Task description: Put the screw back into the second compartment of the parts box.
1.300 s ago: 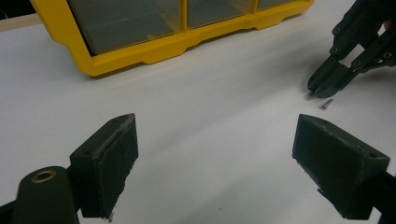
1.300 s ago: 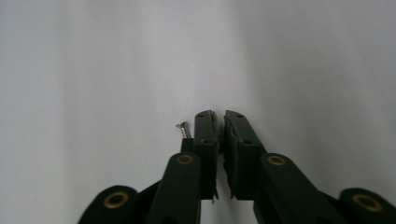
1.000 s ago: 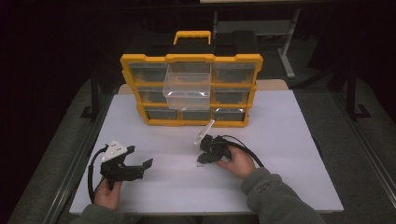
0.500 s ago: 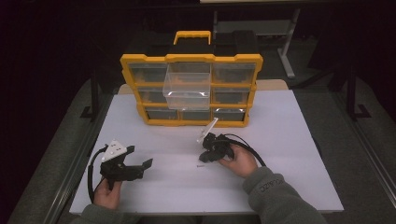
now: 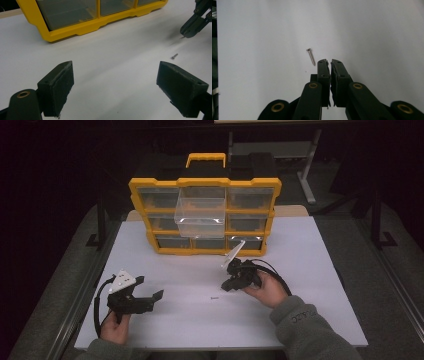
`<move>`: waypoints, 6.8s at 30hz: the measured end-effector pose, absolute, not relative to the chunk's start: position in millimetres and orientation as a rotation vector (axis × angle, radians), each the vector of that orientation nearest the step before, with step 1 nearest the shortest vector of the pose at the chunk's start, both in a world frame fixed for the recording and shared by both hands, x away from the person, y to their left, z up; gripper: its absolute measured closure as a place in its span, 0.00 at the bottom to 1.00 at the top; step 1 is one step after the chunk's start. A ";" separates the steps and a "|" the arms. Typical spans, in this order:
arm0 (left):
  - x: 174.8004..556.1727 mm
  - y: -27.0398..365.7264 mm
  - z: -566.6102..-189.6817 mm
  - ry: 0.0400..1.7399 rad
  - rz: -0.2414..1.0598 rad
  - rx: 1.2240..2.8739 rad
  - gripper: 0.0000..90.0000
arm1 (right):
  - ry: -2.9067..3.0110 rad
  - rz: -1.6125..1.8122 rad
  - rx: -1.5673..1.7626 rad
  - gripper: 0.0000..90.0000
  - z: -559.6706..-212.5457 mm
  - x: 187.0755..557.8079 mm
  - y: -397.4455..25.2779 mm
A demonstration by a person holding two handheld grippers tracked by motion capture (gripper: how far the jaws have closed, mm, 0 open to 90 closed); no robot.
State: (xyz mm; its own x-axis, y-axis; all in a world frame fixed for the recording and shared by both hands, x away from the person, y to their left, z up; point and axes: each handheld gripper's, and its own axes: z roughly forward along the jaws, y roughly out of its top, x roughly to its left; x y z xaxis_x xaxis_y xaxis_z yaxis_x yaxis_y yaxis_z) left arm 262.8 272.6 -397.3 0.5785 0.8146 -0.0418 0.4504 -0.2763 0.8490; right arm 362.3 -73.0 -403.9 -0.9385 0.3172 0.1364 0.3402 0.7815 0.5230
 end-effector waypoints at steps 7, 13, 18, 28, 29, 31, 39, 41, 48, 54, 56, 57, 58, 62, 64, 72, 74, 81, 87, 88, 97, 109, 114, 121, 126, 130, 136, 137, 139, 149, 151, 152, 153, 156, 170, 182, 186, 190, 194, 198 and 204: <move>262.8 272.4 -397.3 1.017 0.515 1.917 0.15 | -2.915 -0.908 -0.522 0.95 -395.6 364.2 -87.4; 262.7 272.4 -397.2 1.017 0.516 1.918 0.15 | -2.894 -0.924 -0.549 0.95 -383.7 365.0 -102.5; 262.5 272.2 -397.1 1.019 0.515 1.917 0.15 | -2.890 -0.936 -0.559 0.95 -372.5 365.4 -111.4; 262.5 273.2 -396.2 1.017 0.519 1.922 0.15 | -2.904 -0.970 -0.567 0.94 -343.2 369.9 -128.6; 262.4 273.2 -396.2 1.018 0.519 1.922 0.15 | -2.901 -0.977 -0.569 0.94 -337.2 371.3 -132.3; 262.4 273.2 -396.1 1.017 0.520 1.922 0.15 | -2.901 -0.980 -0.568 0.94 -334.1 372.1 -134.0; 262.6 273.1 -396.4 1.013 0.524 1.920 0.15 | -2.906 -0.987 -0.573 0.94 -308.7 376.5 -142.7; 262.3 273.3 -395.9 1.017 0.521 1.924 0.15 | -2.906 -0.996 -0.565 0.94 -302.8 378.0 -143.9; 262.8 274.0 -395.9 1.007 0.529 1.928 0.15 | -2.938 -0.981 -0.569 0.94 -272.7 380.7 -144.6; 262.6 273.6 -395.9 1.010 0.527 1.918 0.15 | -2.946 -0.987 -0.572 0.94 -251.7 383.5 -144.6; 262.6 273.4 -396.1 1.012 0.527 1.915 0.15 | -2.948 -1.005 -0.560 0.94 -243.1 384.4 -144.2; 262.6 273.3 -396.2 1.015 0.525 1.913 0.15 | -2.954 -1.008 -0.560 0.94 -238.8 384.6 -143.6; 262.5 273.1 -396.3 1.017 0.524 1.908 0.15 | -2.964 -1.003 -0.550 0.94 -230.3 385.0 -142.1; 262.3 273.1 -395.8 1.017 0.523 1.905 0.15 | -2.976 -1.009 -0.534 0.94 -217.2 386.4 -140.2; 262.2 273.3 -395.6 1.018 0.522 1.910 0.15 | -2.984 -1.006 -0.529 0.94 -208.3 387.7 -139.1; 261.9 273.1 -395.5 1.021 0.519 1.908 0.15 | -2.993 -1.033 -0.524 0.94 -173.3 395.6 -137.1; 261.7 272.7 -395.6 1.024 0.516 1.904 0.15 | -2.996 -1.039 -0.522 0.94 -166.5 397.1 -135.8; 261.8 273.4 -395.4 1.022 0.516 1.914 0.15 | -3.008 -1.044 -0.513 0.94 -140.5 401.7 -122.1; 261.2 272.9 -395.8 1.026 0.512 1.913 0.15 | -3.025 -1.042 -0.468 0.94 -128.2 405.0 -101.1; 262.0 273.7 -395.7 1.013 0.520 1.921 0.15 | -3.026 -1.046 -0.456 0.94 -127.9 405.9 -98.1; 261.3 273.3 -396.1 1.027 0.508 1.916 0.15 | -3.026 -1.024 -0.419 0.94 -135.7 415.7 -59.3; 261.4 275.3 -395.3 1.016 0.515 1.918 0.15 | -3.020 -0.934 -0.416 0.94 -162.4 430.2 -25.3; 261.8 275.1 -395.7 1.012 0.517 1.913 0.15 | -3.031 -0.910 -0.432 0.88 -168.0 432.2 -21.3; 261.4 276.7 -394.3 1.010 0.520 1.935 0.15 | -3.038 -0.967 -0.440 0.85 -160.5 430.0 -30.1; 260.6 275.6 -394.4 1.019 0.513 1.923 0.15 | -3.043 -1.006 -0.464 0.82 -151.2 422.7 -46.0; 260.6 273.8 -395.3 1.028 0.509 1.891 0.15 | -3.055 -1.031 -0.471 0.79 -144.8 413.7 -61.4; 260.2 274.9 -394.5 1.027 0.509 1.916 0.15 | -3.047 -1.110 -0.466 0.77 -138.7 398.4 -88.4; 260.3 275.3 -394.4 1.022 0.513 1.922 0.15 | -3.047 -1.110 -0.466 0.77 -138.7 398.4 -88.4; 260.4 274.3 -395.2 1.022 0.511 1.905 0.15 | -3.040 -1.113 -0.482 0.76 -138.9 394.4 -95.6; 260.6 273.7 -395.2 1.018 0.514 1.906 0.15 | -3.019 -1.150 -0.510 0.72 -154.2 376.0 -128.3; 261.1 274.1 -395.1 1.009 0.521 1.913 0.15 | -3.006 -1.153 -0.511 0.71 -160.9 373.6 -132.2; 261.0 273.5 -395.5 1.013 0.520 1.903 0.15 | -3.005 -1.153 -0.510 0.70 -165.0 372.6 -133.8; 261.0 273.4 -395.6 1.013 0.520 1.900 0.15 | -3.002 -1.151 -0.506 0.70 -169.5 371.9 -135.2; 260.8 273.6 -395.4 1.017 0.519 1.902 0.15 | -2.982 -1.144 -0.522 0.69 -184.6 370.3 -138.6; 260.9 273.6 -395.4 1.011 0.525 1.901 0.15 | -2.926 -1.129 -0.559 0.64 -249.2 368.8 -146.6; 260.6 274.0 -394.9 1.010 0.526 1.905 0.15 | -2.917 -1.084 -0.518 0.60 -297.4 364.1 -133.1; 260.3 273.7 -394.9 1.013 0.525 1.900 0.15 | -2.897 -1.077 -0.518 0.60 -312.1 363.6 -128.8; 260.3 273.6 -394.9 1.014 0.524 1.897 0.15 | -2.880 -1.070 -0.528 0.59 -325.9 363.0 -125.1; 260.4 273.6 -394.8 1.012 0.525 1.899 0.15 | -2.880 -1.064 -0.531 0.58 -337.9 361.5 -120.5; 260.3 273.7 -394.7 1.012 0.525 1.904 0.15 | -2.869 -1.058 -0.536 0.58 -347.1 359.5 -115.7; 260.4 273.7 -394.8 1.012 0.524 1.898 0.15 | -2.873 -1.045 -0.510 0.58 -361.3 357.5 -104.5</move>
State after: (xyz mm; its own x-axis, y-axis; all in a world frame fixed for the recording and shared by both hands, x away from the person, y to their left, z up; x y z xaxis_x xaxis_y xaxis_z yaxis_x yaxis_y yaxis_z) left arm 260.4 273.7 -394.8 0.5758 0.8166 -0.0408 0.4377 -0.2658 0.8589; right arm 357.5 -104.5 -361.3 -0.9449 0.2908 0.1504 0.3194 0.7184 0.6179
